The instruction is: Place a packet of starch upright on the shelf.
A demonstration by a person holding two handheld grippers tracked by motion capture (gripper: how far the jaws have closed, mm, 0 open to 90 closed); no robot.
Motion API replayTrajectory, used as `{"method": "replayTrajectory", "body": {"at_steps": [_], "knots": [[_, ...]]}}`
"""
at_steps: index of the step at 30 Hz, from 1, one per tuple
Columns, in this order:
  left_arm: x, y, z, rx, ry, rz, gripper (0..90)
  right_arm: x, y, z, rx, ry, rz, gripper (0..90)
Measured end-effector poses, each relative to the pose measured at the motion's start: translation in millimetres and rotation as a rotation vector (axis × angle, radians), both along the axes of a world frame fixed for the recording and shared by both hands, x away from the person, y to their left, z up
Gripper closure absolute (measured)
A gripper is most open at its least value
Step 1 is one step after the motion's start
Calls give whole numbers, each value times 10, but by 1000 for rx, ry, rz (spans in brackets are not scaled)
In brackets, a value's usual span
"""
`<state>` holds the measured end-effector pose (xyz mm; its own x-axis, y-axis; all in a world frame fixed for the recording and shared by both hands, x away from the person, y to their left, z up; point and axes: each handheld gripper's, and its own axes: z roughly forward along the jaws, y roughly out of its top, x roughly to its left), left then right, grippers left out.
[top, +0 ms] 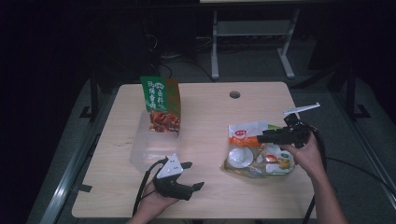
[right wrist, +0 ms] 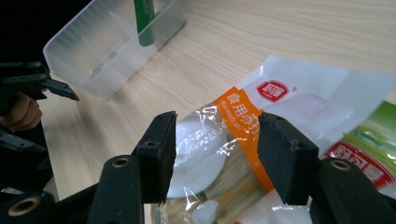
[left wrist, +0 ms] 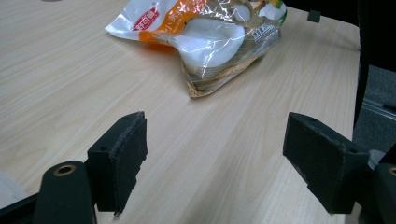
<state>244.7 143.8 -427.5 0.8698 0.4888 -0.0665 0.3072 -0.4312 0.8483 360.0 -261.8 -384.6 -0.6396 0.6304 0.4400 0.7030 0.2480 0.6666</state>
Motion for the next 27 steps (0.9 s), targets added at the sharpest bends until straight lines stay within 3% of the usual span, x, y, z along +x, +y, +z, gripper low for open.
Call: {"method": "replayTrajectory", "body": {"at_steps": [15,27], "knots": [[-4,-8,-3,8,-1,-5,216,-62,-159,-195,-34,30,-54,474],[-5,-16,-8,7,3,-7,217,-16,-138,-286,-56,64,-65,506]]}}
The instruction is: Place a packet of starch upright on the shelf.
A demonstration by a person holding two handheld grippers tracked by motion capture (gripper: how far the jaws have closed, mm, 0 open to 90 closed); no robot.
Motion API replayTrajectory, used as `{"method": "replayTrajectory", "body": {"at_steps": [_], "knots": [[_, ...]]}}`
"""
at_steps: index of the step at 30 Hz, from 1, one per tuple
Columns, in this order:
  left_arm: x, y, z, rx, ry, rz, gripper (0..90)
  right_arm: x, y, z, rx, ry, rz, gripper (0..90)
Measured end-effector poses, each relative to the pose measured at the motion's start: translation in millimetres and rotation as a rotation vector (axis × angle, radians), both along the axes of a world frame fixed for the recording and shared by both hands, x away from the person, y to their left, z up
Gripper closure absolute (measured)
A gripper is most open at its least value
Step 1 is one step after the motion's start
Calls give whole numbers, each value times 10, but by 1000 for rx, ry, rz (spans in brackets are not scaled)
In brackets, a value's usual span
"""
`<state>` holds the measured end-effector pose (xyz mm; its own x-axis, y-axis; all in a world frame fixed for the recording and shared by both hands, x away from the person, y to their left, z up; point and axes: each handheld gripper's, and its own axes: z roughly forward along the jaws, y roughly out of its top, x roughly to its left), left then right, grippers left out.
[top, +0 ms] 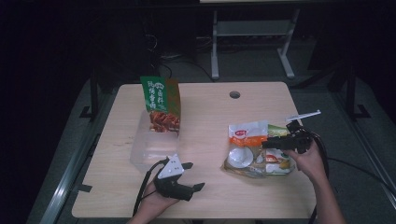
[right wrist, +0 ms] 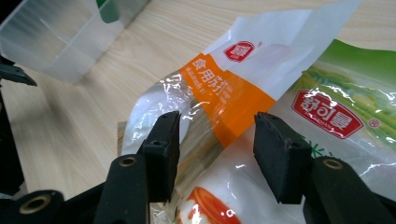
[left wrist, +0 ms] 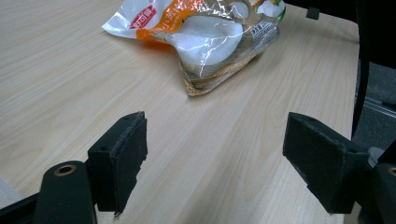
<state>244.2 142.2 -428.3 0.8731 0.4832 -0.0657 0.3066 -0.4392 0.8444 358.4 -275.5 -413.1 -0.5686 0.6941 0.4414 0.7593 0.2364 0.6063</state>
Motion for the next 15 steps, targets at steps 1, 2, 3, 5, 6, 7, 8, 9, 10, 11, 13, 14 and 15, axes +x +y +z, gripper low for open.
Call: {"method": "replayTrajectory", "body": {"at_steps": [1,2,3,5,6,7,8,9,10,11,13,14,15], "knots": [[0,1,0,-1,0,0,217,5,0,-5,-5,1,1,507],[0,1,0,-1,0,-1,217,10,-2,-10,-3,2,-3,510],[-1,0,0,1,1,-1,217,11,-7,-11,2,3,-4,517],[0,-2,-1,3,1,-2,217,13,-11,-11,1,0,-8,520],[0,-2,-1,2,1,-2,217,18,-16,-16,0,0,-11,520],[0,-1,-1,1,1,-2,217,21,-21,-20,-1,5,-15,520],[0,0,0,1,1,-1,217,26,-30,-29,-4,10,-20,520],[0,1,0,0,0,0,217,28,-38,-34,-2,19,-24,520],[1,1,0,0,0,0,217,30,-44,-42,-1,20,-27,522],[3,1,-1,0,0,1,217,29,-46,-45,2,18,-27,527],[4,-1,-3,2,3,-1,217,28,-43,-56,1,24,-26,532],[2,-5,-3,3,3,-1,217,29,-40,-66,0,27,-25,536],[2,-7,-4,4,2,-3,217,31,-34,-76,1,25,-20,541]]}}
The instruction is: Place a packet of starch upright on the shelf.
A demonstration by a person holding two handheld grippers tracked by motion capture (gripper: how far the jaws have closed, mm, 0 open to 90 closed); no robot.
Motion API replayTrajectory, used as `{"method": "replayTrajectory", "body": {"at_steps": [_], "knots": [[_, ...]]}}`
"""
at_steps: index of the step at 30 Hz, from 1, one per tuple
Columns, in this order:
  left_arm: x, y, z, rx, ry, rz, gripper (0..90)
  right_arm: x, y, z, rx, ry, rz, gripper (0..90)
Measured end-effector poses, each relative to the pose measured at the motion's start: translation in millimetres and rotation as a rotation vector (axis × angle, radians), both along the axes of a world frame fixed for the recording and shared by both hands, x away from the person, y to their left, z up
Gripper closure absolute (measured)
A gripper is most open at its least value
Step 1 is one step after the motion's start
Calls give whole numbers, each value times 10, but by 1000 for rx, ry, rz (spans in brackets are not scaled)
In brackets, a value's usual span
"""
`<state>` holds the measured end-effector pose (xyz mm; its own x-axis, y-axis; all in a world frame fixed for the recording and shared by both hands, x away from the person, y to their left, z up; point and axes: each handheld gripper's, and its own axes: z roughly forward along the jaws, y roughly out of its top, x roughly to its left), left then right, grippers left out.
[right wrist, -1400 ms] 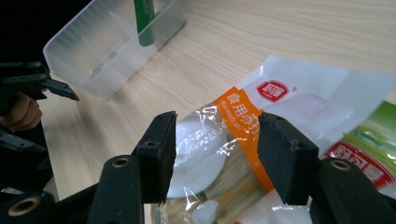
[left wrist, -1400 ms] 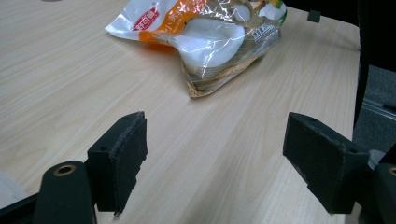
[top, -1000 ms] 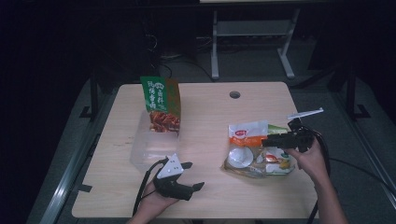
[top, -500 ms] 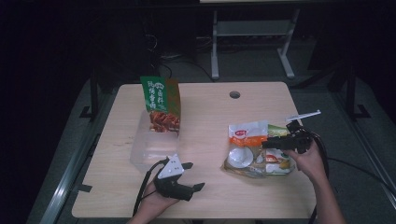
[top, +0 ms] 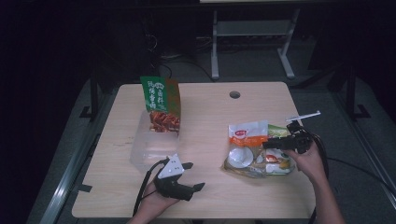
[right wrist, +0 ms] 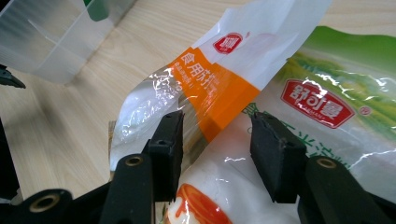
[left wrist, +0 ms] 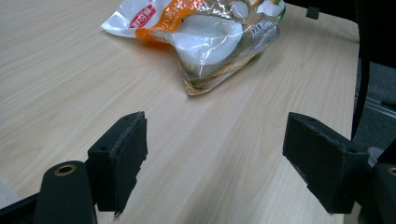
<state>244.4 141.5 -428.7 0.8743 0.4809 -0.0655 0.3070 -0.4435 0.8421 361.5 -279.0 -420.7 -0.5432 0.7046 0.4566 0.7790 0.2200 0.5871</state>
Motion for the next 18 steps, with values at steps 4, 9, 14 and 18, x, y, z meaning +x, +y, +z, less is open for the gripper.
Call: {"method": "replayTrajectory", "body": {"at_steps": [4,9,14,18], "knots": [[1,-4,-1,5,2,-3,217,5,43,-13,-8,13,11,572],[-2,-12,-4,-6,6,3,217,28,97,1,-4,11,27,593],[0,-14,-4,-4,2,-1,217,57,145,-2,-1,20,39,615],[1,-18,-7,-3,2,-3,218,104,189,-73,-13,43,48,631]]}}
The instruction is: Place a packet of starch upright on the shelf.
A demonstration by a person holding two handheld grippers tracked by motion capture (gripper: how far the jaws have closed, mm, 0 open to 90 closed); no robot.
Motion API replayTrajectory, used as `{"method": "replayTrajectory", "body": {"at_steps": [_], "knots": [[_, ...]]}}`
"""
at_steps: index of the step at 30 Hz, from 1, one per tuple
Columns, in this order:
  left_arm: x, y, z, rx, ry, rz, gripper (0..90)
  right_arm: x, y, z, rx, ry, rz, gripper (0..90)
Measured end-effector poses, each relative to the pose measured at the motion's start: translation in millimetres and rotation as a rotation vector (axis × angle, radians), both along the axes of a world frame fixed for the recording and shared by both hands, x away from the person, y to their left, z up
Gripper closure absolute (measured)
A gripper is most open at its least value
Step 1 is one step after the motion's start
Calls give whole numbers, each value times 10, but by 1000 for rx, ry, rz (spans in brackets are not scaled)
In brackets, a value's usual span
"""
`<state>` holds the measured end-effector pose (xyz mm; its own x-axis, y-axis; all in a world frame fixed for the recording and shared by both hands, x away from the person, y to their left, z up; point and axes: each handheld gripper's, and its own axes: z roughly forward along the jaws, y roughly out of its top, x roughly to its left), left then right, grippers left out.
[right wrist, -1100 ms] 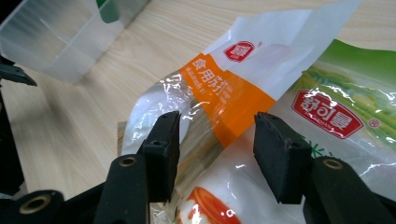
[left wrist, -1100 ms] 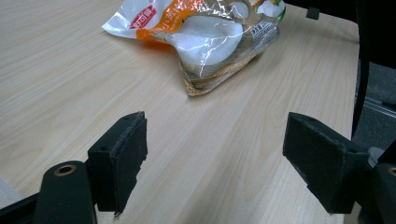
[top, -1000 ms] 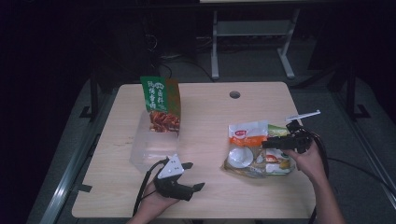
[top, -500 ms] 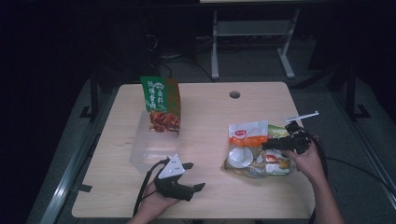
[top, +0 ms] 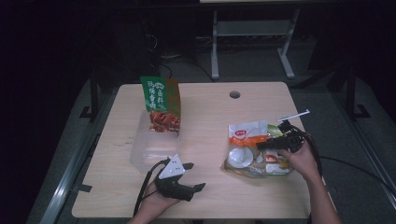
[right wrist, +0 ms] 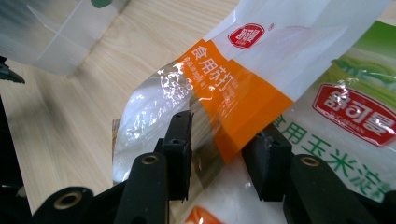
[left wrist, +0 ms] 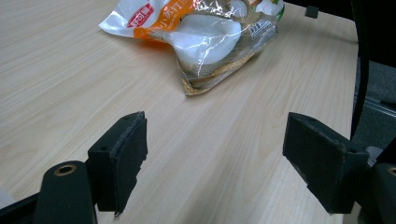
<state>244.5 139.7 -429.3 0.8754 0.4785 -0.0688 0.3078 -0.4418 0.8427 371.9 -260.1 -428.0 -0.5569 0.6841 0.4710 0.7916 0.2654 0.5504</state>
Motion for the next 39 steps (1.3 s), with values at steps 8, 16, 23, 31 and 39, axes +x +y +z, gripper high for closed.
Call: {"method": "replayTrajectory", "body": {"at_steps": [8,16,23,31,39], "knots": [[4,-16,-9,6,5,-4,219,44,57,-14,11,8,-27,775],[12,-26,-15,2,15,-2,226,11,118,24,-6,-30,-4,896],[33,-49,-11,-13,28,-3,232,-75,152,145,18,-90,17,899],[84,-147,11,-24,50,-7,241,-211,227,312,48,-151,64,900],[208,-350,11,-34,70,-20,264,-397,339,468,68,-232,133,900]]}}
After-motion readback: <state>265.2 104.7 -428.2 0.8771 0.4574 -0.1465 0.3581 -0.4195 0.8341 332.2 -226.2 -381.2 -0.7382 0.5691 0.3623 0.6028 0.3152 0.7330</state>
